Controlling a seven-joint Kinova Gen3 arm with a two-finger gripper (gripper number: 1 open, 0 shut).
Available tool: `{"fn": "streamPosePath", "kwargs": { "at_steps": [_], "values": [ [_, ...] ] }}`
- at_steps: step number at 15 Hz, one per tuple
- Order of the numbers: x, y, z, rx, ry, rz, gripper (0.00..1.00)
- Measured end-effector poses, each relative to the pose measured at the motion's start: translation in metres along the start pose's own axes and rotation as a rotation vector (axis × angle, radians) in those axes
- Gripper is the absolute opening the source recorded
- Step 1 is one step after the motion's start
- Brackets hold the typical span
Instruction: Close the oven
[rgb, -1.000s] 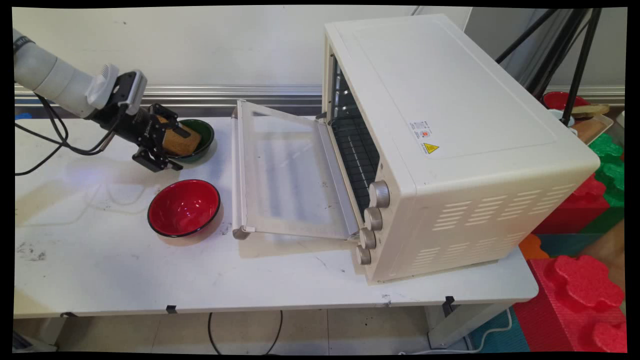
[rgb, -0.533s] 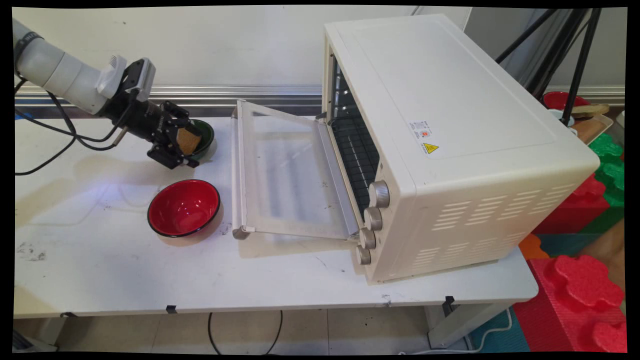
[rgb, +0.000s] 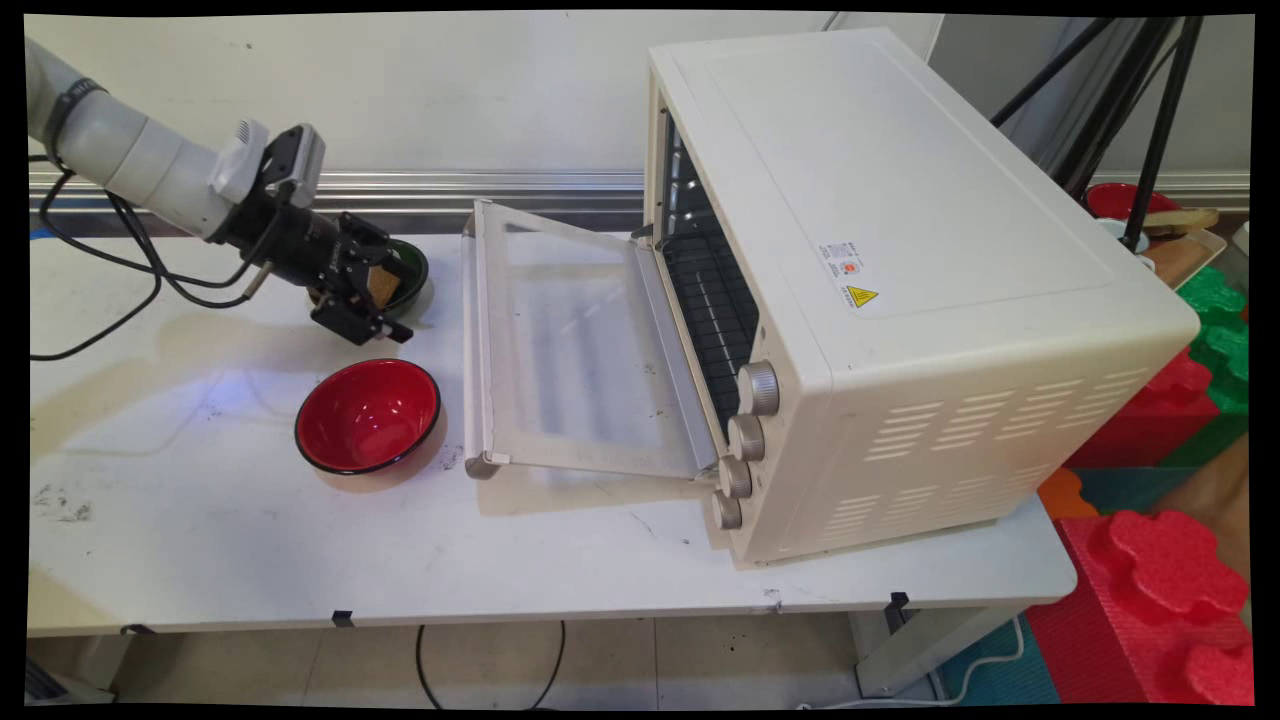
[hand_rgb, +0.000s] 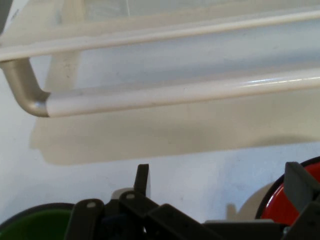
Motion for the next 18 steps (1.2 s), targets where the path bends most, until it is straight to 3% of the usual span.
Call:
{"fn": "streamPosePath", "kwargs": {
  "at_steps": [7,8,18],
  "values": [
    [-0.007,0.006,0.039,-0.027,0.007,-0.049,1.0],
    [-0.007,0.007,0.042,-0.03,0.01,-0.051,0.0],
    [-0.004,0.01,0.064,-0.059,0.076,-0.064,0.0]
  ]
}}
